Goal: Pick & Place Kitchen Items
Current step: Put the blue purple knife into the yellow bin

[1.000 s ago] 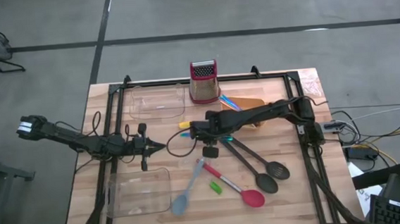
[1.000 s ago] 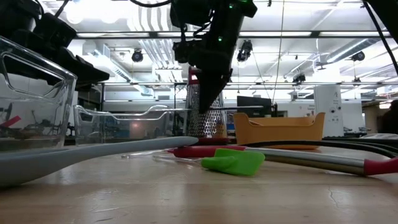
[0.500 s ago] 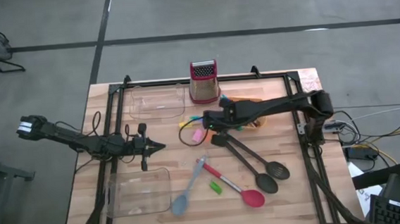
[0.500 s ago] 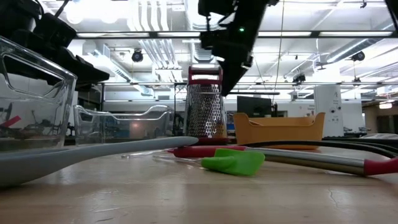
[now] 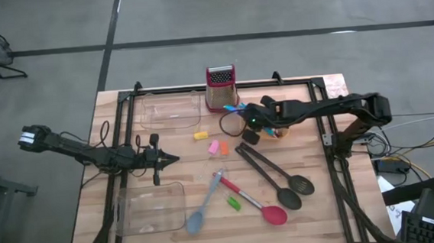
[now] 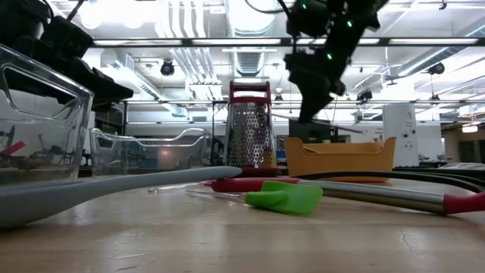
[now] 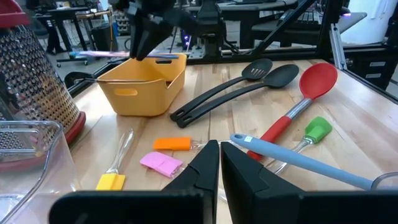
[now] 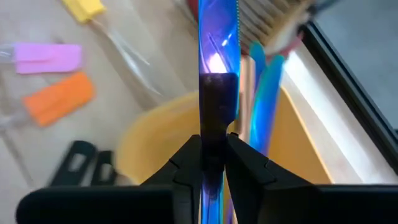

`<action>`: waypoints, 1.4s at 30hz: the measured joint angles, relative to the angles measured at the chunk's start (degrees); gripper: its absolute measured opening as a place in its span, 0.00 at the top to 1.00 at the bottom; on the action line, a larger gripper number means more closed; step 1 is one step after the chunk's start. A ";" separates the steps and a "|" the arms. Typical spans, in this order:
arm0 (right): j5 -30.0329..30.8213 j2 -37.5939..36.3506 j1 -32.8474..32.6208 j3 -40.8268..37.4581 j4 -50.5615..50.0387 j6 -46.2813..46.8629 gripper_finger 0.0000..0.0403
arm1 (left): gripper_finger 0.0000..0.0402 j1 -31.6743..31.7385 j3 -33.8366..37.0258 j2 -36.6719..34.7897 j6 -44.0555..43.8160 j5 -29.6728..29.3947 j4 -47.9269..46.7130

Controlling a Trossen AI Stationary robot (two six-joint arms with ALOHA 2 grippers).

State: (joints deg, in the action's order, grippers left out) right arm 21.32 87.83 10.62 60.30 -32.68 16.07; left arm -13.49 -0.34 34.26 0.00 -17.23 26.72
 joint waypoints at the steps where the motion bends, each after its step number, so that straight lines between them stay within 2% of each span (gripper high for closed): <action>1: -0.04 -0.66 0.66 -1.43 1.09 -0.04 0.88 | 0.94 -0.01 0.00 0.01 0.00 0.00 -0.02; 7: -0.09 -1.82 3.36 -7.92 7.12 -0.60 0.87 | 0.94 0.01 0.00 0.00 -0.01 0.00 -0.02; 18: -0.13 -1.57 4.93 -13.27 11.26 -1.72 0.88 | 0.94 0.00 0.00 0.00 -0.01 0.00 -0.02; 29: -0.14 -1.55 4.97 -13.87 12.29 -1.18 0.81 | 0.94 -0.01 0.00 0.01 -0.01 0.00 -0.02; 38: -0.17 -1.52 4.91 -13.81 12.32 -0.32 0.85 | 0.94 0.00 0.00 0.00 0.00 0.00 -0.04; 42: -0.30 -1.52 4.62 -12.64 12.23 -0.18 0.83 | 0.94 -0.01 0.00 0.00 0.01 0.00 -0.02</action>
State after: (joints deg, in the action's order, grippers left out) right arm 21.02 86.30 15.24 47.66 -20.45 15.90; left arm -13.50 -0.34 34.26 0.01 -17.23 26.70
